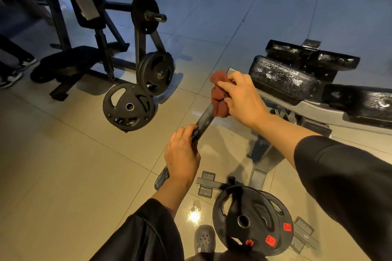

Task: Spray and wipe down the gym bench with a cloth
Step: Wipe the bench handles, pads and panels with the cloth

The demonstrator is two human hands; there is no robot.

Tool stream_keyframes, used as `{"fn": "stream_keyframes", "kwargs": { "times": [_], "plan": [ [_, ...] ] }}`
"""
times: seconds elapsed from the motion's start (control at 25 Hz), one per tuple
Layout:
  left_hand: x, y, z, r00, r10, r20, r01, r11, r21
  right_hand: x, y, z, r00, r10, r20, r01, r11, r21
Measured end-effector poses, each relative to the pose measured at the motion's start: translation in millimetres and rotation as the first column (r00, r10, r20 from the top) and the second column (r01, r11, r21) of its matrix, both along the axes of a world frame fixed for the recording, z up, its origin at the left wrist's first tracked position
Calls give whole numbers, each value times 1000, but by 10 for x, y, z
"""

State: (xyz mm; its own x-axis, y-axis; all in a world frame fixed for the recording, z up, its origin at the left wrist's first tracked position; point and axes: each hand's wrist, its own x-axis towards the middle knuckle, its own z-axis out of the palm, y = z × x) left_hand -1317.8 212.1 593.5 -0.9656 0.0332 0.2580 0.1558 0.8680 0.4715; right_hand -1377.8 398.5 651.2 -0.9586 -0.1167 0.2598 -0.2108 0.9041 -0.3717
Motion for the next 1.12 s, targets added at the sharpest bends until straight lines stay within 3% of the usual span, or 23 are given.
{"fn": "stream_keyframes", "kwargs": {
  "times": [0.16,0.28,0.44,0.72,0.8,0.92,1.12],
  "plan": [
    [-1,1,-7,1000,-3,-3,4,1000,13,85,-208,-32,990,77,122,-89,992,94],
    [-1,-8,-23,1000,-18,-11,18,1000,20,294,-535,-186,972,220,86,-229,965,124],
    [-10,-32,-37,999,-34,-5,34,999,29,240,-415,-123,953,266,148,-294,931,216],
    [-24,-40,-53,999,-29,26,28,999,24,83,-282,-3,985,108,132,-130,977,172],
    [32,-114,-87,996,-94,-5,94,995,32,135,-364,-42,989,94,118,-114,977,179],
    [269,-330,-179,988,-143,-58,146,988,58,134,-387,-85,988,89,127,-113,974,196],
    [602,-639,-234,995,22,-96,-25,999,-36,444,-747,-271,963,241,117,-261,944,203]
  ]
}}
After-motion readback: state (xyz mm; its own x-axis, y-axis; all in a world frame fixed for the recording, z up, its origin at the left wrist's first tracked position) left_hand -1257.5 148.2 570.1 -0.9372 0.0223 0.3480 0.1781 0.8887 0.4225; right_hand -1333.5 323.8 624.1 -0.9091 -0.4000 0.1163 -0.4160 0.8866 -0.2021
